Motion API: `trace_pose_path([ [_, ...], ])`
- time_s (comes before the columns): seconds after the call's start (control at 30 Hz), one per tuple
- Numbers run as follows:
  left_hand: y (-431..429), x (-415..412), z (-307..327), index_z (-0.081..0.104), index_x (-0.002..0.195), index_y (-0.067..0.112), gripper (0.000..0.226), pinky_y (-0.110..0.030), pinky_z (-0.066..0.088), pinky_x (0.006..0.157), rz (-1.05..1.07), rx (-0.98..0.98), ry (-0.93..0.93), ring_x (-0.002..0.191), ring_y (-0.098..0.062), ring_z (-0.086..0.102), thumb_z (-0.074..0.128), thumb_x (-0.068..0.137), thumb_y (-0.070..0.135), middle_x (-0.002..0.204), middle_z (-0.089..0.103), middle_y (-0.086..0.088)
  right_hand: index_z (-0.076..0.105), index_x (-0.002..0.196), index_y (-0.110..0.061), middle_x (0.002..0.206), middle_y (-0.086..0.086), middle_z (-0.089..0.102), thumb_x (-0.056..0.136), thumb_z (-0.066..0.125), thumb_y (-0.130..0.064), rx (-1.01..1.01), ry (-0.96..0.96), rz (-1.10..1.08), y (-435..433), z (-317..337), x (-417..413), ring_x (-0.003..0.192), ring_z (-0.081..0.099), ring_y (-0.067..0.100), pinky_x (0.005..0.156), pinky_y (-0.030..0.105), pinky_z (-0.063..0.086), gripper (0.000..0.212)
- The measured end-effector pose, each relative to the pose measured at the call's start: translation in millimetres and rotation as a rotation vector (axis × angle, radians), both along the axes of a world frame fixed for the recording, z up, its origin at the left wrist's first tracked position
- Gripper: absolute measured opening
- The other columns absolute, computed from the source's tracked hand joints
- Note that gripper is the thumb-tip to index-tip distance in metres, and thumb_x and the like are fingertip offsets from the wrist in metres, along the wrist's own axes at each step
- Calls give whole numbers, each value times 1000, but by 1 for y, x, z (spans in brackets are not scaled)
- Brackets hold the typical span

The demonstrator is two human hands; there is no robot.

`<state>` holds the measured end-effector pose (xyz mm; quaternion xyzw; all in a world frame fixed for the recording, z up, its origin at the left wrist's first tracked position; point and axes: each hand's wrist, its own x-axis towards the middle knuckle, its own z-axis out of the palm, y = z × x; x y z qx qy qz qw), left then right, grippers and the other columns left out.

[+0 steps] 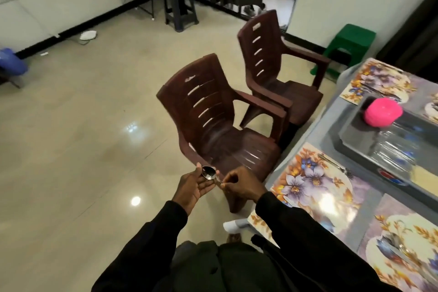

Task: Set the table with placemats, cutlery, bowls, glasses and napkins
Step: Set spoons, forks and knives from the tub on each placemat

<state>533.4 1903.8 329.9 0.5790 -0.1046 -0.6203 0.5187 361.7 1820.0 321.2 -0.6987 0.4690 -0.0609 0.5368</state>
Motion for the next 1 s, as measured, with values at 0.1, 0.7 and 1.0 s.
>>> trace_pose_path([
  [0.1,-33,-7,-6,61,129,-2,46,-44,55,99,-146,-8,-10,112,-33,72,43,110,36,119,74,-19,76,73,-20,72,-2,75,77,77,-32,16,18,-84,-16,-6,-18,68,68,8,66,29,55,13],
  [0.7,-232,-30,-45,58,133,-4,51,-45,48,108,-966,73,23,123,-32,66,40,110,37,128,70,-20,71,49,-12,51,0,66,73,75,4,313,266,-1580,53,-129,-132,71,69,25,69,40,59,29],
  [1.0,-292,6,-49,62,128,0,48,-46,46,109,-1127,46,-14,120,-30,68,41,109,39,125,72,-18,66,118,4,126,17,67,88,67,-26,472,340,-1974,11,-97,-98,118,63,34,97,34,51,43],
])
